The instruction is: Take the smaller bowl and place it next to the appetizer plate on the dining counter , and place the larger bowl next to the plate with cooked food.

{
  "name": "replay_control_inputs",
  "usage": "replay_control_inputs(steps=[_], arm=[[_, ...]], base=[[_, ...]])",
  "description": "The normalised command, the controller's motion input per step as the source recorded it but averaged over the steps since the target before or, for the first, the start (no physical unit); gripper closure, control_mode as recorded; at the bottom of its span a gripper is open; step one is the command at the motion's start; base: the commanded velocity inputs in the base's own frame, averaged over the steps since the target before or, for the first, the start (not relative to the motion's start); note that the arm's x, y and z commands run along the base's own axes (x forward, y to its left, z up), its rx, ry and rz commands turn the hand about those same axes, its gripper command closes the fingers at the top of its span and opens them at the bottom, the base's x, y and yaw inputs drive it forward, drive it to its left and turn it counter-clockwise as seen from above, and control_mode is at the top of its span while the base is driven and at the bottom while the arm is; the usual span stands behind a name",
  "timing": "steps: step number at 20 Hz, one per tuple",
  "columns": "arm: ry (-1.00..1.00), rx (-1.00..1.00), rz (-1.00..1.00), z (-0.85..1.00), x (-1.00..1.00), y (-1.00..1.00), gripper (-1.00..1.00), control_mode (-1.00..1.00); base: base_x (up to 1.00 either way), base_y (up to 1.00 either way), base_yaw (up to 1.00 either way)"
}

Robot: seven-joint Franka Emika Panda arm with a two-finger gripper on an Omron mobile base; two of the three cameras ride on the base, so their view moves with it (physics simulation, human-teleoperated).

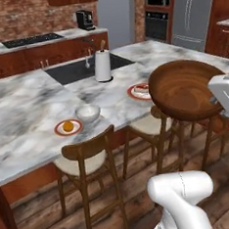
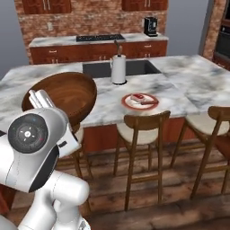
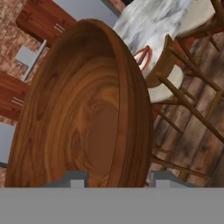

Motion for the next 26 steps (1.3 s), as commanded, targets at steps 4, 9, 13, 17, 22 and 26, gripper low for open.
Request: replay_control_inputs(steps=[4,9,13,17,22,26], arm=[[0.0,0.0,0.0,0.0,0.0,0.0,1.0,1.0],[0.0,0.0,0.0,0.0,0.0,0.0,1.0,1.0],[0.0,0.0,0.0,0.0,0.0,0.0,1.0,1.0],[0.0,0.0,0.0,0.0,0.0,0.0,1.0,1.0],[0.0,0.0,0.0,0.0,0.0,0.0,1.0,1.0],[0.0,0.0,0.0,0.0,0.0,0.0,1.0,1.0]], base=[[0.19,-1.0,0.42],[0.19,-1.0,0.51],[0.41,-0.99,0.48],[0.45,-0.96,0.28],[0.77,-0.15,0.01],[0.95,-0.04,0.0]])
